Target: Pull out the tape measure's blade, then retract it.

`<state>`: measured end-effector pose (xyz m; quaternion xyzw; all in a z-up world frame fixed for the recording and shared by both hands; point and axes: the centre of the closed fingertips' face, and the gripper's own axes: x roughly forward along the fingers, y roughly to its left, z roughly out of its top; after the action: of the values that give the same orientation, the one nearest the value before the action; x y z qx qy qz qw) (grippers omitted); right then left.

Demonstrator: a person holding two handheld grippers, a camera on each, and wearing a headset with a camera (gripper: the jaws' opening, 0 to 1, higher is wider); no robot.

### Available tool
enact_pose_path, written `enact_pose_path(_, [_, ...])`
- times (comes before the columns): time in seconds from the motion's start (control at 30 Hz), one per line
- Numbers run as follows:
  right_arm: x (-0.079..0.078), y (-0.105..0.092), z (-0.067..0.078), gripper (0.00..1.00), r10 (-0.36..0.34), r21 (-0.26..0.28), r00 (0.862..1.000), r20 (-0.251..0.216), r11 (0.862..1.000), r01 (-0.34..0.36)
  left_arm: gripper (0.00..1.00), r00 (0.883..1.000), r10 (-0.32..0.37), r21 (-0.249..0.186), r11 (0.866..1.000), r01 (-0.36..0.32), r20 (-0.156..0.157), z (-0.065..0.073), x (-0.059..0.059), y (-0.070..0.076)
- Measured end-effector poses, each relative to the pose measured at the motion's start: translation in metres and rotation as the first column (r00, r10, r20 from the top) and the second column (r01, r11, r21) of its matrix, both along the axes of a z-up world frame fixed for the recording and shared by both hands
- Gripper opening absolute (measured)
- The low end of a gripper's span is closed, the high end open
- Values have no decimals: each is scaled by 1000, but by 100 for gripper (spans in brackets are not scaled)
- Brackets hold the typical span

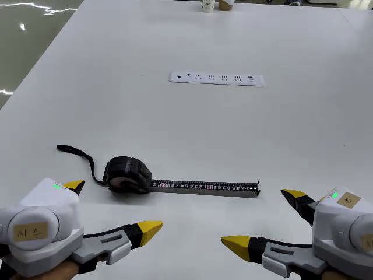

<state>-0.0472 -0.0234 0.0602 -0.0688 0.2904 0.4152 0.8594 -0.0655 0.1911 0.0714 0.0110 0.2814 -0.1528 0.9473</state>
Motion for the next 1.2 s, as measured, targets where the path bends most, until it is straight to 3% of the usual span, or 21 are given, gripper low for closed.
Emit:
enact_pose_path(0.3, [5, -5, -4, 90, 29, 5, 1000, -6, 1000, -29, 99, 1000, 23, -1, 1000, -23, -1, -4, 4, -1])
enact_pose_path(0.73, [14, -14, -11, 82, 106, -35, 994, 2, 994, -106, 98, 996, 92, -13, 996, -92, 8, -7, 13, 5])
enact_pose_path(1.2, [24, -12, -19, 68, 220, -68, 975, 20, 974, -218, 94, 989, 149, -24, 989, -148, 16, -10, 29, 11])
